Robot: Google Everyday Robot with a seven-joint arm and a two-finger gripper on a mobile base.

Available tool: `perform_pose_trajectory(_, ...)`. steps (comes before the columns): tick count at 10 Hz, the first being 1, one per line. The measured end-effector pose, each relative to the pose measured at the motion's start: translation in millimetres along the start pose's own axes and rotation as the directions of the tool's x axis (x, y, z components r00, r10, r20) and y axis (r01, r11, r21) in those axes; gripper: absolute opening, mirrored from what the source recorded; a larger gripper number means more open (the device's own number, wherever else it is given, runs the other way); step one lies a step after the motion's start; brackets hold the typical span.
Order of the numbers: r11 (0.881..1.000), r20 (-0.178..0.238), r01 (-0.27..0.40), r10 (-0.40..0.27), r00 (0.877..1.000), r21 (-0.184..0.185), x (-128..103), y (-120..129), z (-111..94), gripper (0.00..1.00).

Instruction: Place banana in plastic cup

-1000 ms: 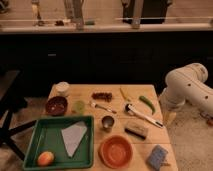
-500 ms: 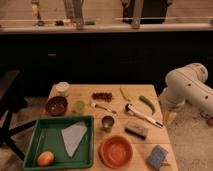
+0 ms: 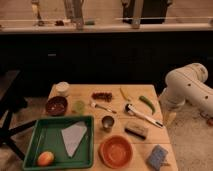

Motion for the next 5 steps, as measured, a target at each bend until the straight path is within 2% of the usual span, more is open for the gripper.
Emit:
perform_pose_trajectory(2, 1.000, 0.001, -0.005, 0.005, 1.000, 0.001, 0, 0, 0, 0.80)
perform_pose_trajectory(3, 1.000, -0.017, -0.025, 0.025, 1.000, -0.014, -2, -1, 3, 0.80)
perform_pose_trajectory(5, 0.998, -0.026, -0.047, 0.046, 0.999, -0.048, -23, -7, 17, 0.80)
